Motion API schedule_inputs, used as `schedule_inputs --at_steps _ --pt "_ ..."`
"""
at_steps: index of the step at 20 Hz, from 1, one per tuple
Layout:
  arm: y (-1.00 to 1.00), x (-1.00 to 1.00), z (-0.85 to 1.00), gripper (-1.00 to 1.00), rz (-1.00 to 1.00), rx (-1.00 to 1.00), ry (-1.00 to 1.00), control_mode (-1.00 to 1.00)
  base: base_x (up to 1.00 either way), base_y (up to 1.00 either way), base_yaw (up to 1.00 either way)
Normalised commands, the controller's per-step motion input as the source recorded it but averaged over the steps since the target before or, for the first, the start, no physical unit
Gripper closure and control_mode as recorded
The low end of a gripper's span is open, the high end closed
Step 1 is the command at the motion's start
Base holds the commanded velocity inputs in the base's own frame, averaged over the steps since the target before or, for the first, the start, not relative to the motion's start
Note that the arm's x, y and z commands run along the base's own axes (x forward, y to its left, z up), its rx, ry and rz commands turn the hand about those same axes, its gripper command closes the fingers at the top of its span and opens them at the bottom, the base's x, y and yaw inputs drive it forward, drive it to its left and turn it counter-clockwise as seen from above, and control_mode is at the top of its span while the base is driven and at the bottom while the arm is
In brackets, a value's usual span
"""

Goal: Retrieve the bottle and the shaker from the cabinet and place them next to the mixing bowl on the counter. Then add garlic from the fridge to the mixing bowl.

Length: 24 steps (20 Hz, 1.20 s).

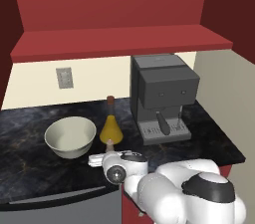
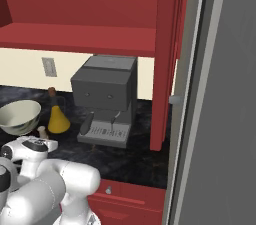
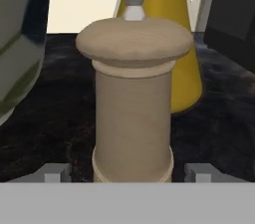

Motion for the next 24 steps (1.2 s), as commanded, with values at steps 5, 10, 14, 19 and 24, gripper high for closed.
schedule_inputs --at_steps 5,10,14,19,24 --pt "0.0 -0.39 0.05 -1.0 -0.01 0.02 0.04 -1.0 0.0 0.0 0.0" --pt "-0.02 -0.44 0.72 -1.0 -0.03 0.11 0.18 -1.0 0.0 0.0 0.0" --pt "-0.14 -0.51 0.94 -1.0 -0.02 0.13 0.25 -1.0 0.0 0.0 0.0" --pt "-0.09 -0.32 0.93 -1.0 -0.01 0.05 0.4 -1.0 0.0 0.0 0.0" --pt "0.0 -0.04 0.9 -1.0 0.01 -0.01 0.25 -1.0 0.0 0.0 0.0"
